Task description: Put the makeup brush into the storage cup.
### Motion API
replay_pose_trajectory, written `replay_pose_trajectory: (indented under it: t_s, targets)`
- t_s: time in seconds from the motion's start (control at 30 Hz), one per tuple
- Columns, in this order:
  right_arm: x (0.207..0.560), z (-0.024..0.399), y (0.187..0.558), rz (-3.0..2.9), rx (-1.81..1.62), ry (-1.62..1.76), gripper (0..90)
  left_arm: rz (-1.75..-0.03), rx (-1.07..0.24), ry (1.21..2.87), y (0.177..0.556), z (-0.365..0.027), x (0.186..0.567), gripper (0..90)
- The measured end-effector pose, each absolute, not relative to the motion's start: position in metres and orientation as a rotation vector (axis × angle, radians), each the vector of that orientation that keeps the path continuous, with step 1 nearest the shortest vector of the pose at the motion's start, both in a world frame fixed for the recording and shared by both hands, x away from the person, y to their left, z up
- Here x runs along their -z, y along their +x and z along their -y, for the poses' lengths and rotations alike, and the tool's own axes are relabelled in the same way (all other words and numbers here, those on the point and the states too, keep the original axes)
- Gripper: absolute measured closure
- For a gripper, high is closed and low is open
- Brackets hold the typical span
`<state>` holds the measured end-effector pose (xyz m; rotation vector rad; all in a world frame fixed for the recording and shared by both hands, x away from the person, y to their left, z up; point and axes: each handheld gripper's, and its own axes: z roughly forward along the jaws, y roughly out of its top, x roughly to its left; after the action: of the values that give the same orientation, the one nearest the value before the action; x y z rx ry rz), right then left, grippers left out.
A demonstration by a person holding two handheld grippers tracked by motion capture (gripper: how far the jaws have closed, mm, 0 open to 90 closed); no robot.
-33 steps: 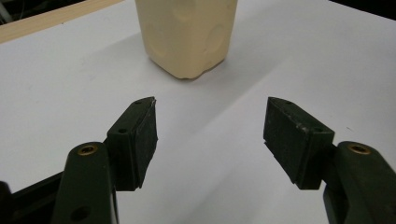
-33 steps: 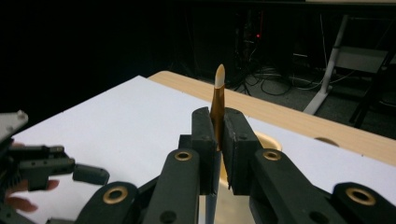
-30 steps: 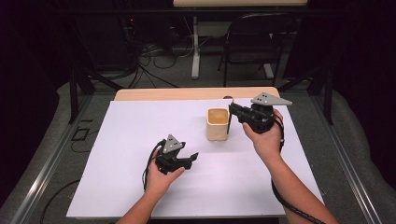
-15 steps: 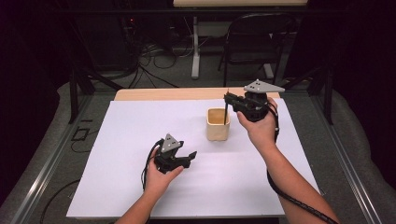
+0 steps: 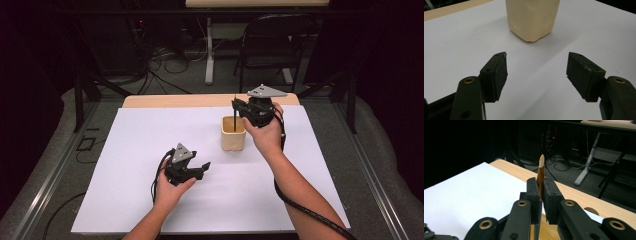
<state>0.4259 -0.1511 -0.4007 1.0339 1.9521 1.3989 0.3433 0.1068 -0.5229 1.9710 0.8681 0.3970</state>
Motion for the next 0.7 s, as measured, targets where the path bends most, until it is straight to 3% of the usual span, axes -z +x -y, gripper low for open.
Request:
replay_pose_trajectory:
  t_s: [0.7]
  targets:
    - [0.434, 0.139, 0.434, -1.955, -1.363, 1.087, 84.0, -0.875, -0.396, 1.963, 0.344, -0.109, 0.523, 33.4]
